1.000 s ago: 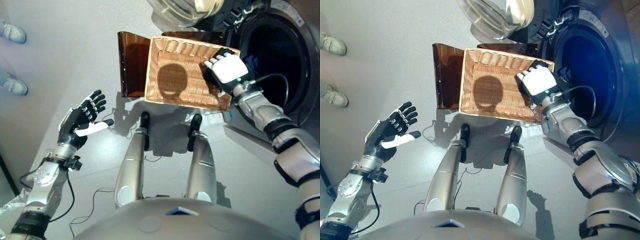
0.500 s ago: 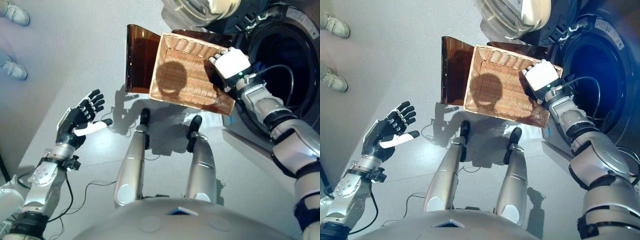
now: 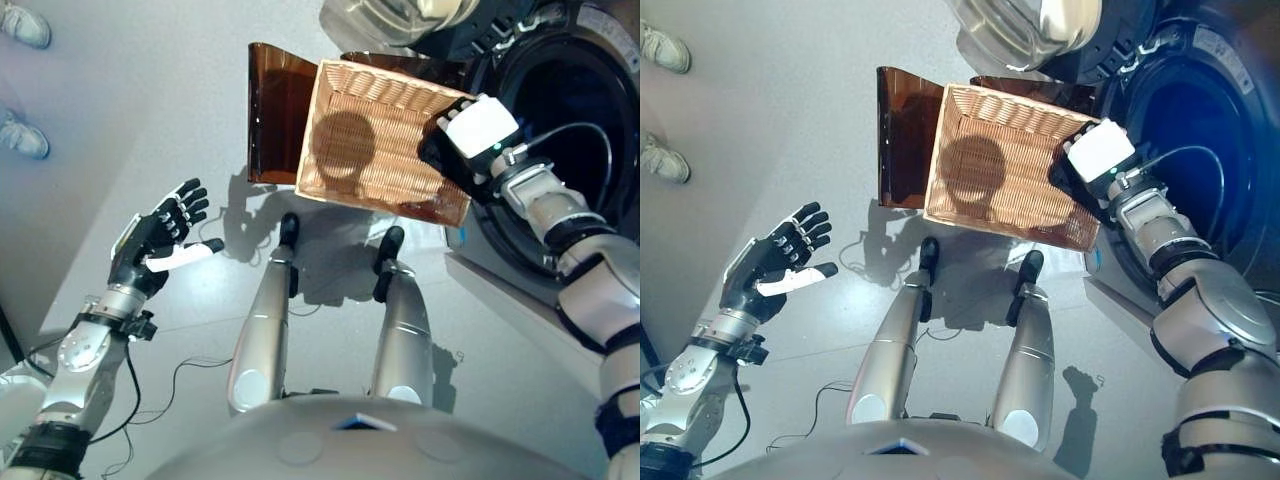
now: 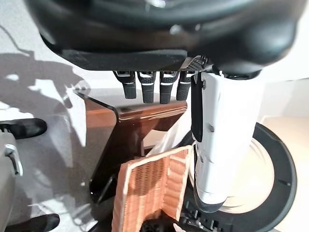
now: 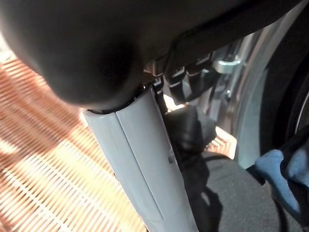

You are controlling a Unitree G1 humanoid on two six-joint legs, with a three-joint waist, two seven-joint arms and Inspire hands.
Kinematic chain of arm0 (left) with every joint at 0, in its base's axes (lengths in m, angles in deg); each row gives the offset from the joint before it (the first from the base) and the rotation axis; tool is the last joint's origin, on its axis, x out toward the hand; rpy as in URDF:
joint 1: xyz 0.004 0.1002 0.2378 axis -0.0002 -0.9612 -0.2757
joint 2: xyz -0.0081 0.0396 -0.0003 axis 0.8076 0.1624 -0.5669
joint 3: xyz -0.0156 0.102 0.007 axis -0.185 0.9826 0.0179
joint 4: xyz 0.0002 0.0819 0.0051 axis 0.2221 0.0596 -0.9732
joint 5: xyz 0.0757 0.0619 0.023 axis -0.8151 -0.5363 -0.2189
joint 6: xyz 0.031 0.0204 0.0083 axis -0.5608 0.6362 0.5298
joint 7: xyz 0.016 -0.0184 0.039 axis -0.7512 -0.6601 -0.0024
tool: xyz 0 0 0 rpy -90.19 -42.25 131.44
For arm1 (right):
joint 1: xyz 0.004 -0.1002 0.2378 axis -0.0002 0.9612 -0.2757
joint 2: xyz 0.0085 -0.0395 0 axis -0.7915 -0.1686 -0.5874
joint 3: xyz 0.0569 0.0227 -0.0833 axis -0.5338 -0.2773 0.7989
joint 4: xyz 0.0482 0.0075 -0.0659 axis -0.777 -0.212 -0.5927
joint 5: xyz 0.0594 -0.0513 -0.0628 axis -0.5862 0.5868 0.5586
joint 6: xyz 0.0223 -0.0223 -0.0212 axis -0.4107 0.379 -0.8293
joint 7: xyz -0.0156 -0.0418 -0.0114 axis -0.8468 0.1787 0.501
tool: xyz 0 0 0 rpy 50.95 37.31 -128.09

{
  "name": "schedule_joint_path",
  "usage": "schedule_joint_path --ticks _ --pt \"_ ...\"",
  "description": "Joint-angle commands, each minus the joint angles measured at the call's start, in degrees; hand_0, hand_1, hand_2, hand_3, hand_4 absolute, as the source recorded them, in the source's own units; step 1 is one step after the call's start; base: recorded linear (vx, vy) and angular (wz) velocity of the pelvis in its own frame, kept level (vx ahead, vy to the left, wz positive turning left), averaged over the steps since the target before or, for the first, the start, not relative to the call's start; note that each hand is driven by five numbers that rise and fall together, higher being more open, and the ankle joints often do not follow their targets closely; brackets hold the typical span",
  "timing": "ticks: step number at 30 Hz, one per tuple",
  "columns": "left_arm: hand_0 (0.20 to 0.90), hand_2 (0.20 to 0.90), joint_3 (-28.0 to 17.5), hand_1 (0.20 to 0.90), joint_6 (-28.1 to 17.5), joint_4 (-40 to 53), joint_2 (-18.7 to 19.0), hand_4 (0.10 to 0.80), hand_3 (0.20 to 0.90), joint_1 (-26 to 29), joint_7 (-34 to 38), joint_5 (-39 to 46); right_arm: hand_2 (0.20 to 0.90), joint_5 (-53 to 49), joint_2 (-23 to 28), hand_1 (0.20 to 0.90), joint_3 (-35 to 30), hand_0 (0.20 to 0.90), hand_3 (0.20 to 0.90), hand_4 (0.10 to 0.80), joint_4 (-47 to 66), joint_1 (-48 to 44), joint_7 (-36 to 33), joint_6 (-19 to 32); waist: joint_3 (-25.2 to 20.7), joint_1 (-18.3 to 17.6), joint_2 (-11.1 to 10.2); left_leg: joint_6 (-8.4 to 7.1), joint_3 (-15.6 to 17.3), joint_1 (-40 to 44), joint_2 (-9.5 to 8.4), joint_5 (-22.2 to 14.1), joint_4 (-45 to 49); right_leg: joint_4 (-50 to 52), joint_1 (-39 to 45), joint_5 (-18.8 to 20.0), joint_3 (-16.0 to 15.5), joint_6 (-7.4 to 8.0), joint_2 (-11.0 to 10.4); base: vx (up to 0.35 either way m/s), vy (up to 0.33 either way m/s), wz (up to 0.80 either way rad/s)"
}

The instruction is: Pick up the clothes and place them into the washing machine

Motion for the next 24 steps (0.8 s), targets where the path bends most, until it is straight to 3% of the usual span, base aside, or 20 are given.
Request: schedule_joint_path --ticks 1,24 --pt "0.900 0.900 -6.9 0.900 -5.8 6.8 2.3 0.800 0.900 -4.5 -0.3 0.5 0.900 0.9 7.2 0.900 1.5 0.900 0.900 0.800 2.3 -5.7 -1.3 -2.7 0.4 1.2 1.0 -1.77 -1.2 -1.0 0.17 6.3 -9.8 2.0 0.0 -4.0 1.2 -0.58 0.5 0.000 0.000 0.00" --pt "0.900 0.900 -9.1 0.900 -6.5 8.7 3.1 0.800 0.900 -6.8 0.9 0.5 0.900 0.3 6.3 0.900 1.1 0.900 0.900 0.800 3.5 -5.2 -1.5 -3.1 0.7 1.4 0.6 -0.45 -0.7 -7.1 -1.08 2.9 -2.5 8.6 -6.3 -5.5 2.5 -1.16 -0.2 -0.003 0.005 0.02"
